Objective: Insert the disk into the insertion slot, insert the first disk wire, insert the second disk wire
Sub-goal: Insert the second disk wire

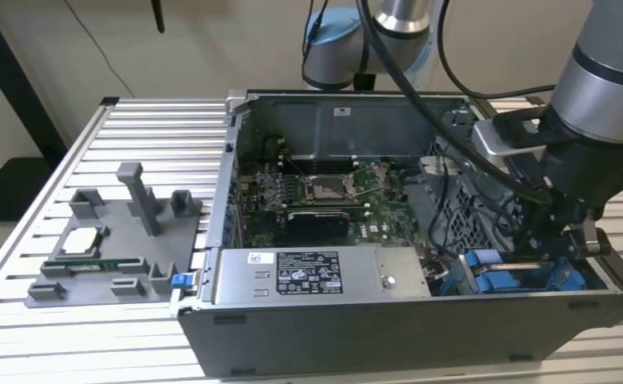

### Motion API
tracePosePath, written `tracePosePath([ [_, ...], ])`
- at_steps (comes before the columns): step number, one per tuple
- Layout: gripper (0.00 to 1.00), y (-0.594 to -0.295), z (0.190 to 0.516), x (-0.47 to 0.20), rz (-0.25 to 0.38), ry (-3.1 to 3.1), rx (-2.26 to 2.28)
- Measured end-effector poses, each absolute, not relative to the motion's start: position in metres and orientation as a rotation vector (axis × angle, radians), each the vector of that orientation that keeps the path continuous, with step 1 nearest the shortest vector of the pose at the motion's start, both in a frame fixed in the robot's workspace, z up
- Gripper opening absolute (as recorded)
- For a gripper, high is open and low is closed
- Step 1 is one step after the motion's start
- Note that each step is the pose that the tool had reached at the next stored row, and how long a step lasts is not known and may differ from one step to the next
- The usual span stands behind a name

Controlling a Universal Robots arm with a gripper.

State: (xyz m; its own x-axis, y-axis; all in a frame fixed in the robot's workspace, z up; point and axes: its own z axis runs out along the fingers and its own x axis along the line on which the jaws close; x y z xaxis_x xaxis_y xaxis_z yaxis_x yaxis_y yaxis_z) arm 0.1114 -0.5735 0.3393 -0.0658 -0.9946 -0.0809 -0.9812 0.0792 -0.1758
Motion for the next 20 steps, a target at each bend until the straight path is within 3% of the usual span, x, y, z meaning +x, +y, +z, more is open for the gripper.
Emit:
tracePosePath([
  [20, 0.00, -0.5735, 0.3328, 0.1121, -0.113, 2.169, -2.016],
])
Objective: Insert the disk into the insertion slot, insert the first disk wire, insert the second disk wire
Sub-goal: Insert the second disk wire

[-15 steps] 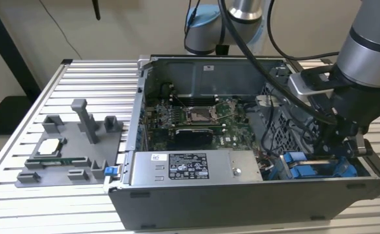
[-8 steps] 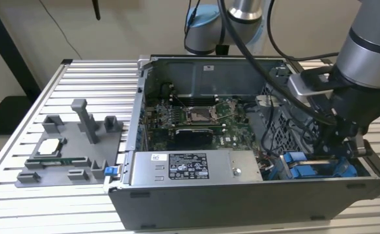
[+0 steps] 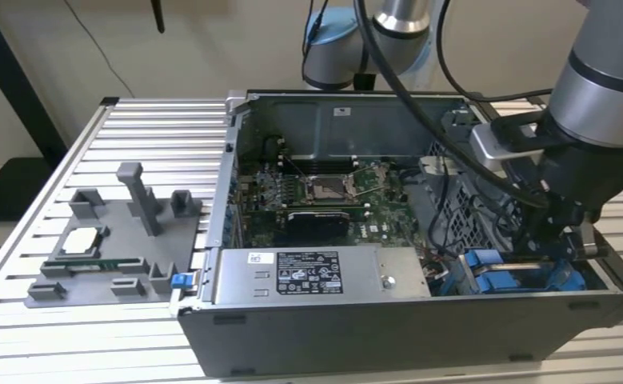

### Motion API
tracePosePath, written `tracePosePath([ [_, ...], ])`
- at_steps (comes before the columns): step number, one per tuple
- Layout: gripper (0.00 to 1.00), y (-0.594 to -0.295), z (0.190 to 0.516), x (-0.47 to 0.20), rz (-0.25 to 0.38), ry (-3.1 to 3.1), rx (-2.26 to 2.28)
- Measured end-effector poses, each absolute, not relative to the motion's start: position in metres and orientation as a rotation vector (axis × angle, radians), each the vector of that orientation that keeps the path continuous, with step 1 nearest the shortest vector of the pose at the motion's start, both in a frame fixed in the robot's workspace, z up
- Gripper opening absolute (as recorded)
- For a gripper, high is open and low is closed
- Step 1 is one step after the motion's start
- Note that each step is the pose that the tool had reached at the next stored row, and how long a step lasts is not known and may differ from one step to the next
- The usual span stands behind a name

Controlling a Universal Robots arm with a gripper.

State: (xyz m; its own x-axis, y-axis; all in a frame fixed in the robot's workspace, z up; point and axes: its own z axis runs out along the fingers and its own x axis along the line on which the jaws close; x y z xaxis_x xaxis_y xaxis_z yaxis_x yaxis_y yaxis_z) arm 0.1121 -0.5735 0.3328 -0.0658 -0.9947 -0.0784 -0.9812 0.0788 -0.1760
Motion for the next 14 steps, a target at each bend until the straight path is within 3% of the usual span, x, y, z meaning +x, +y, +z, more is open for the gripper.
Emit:
tracePosePath([
  [3, 0.00, -0.574, 0.332, 0.112, -0.112, 2.169, -2.016],
  [4, 1.00, -0.573, 0.332, 0.112, -0.112, 2.168, -2.015],
  [14, 1.00, -0.574, 0.346, 0.112, -0.107, 2.176, -2.023],
])
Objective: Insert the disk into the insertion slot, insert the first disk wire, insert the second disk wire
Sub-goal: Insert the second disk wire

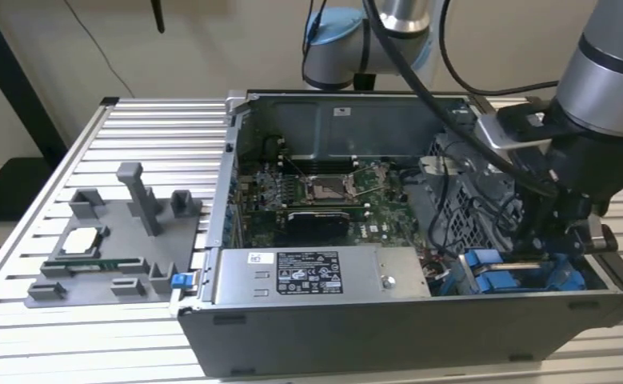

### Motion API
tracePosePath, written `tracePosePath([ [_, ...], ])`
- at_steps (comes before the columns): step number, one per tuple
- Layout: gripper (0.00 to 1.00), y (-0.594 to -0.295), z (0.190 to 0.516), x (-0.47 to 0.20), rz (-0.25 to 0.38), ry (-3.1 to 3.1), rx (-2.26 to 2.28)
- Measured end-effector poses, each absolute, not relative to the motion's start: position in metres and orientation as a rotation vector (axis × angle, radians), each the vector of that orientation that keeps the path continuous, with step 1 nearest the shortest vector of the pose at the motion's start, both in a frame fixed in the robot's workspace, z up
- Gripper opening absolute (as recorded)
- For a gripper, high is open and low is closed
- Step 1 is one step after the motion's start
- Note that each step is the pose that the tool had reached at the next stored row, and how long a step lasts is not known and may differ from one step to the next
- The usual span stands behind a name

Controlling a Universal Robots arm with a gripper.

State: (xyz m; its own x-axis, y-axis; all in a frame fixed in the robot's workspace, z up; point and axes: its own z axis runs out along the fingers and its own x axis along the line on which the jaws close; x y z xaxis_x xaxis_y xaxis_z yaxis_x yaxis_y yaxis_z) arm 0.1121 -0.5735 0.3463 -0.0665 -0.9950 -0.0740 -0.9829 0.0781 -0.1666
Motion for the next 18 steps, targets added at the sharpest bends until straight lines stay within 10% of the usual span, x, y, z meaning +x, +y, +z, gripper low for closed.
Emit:
tracePosePath([
  [18, 1.00, -0.574, 0.378, 0.112, -0.087, 2.196, -2.041],
])
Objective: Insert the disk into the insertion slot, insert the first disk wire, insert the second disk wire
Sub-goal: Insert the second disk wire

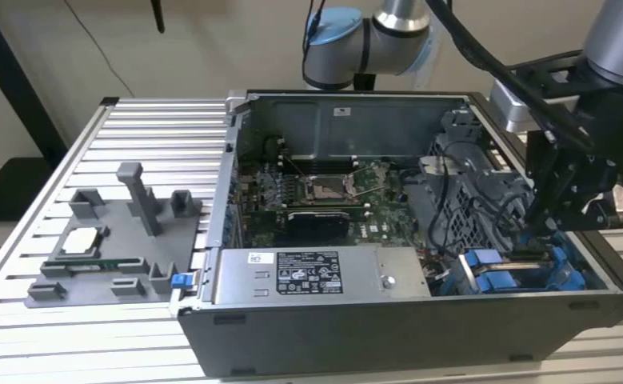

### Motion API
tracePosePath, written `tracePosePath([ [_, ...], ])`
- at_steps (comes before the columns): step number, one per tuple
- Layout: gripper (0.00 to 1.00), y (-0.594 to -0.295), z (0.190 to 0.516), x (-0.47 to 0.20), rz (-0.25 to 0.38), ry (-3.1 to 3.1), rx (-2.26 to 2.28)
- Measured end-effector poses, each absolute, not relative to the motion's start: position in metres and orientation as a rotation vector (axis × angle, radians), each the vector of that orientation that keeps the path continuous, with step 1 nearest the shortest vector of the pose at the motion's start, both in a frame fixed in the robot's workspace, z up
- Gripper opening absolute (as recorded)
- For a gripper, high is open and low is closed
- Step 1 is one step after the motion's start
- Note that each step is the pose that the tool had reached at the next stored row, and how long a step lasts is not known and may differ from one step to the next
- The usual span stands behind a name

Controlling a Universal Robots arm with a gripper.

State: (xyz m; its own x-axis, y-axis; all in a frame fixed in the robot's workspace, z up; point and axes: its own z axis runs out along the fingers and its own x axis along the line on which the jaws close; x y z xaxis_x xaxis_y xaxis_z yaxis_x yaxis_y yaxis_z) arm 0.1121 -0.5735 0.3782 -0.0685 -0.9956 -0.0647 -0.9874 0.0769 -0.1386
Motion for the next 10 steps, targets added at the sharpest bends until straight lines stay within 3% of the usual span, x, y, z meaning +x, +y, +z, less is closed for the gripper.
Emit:
tracePosePath([
  [10, 1.00, -0.5735, 0.3805, 0.1134, -0.055, 2.215, -2.057],
])
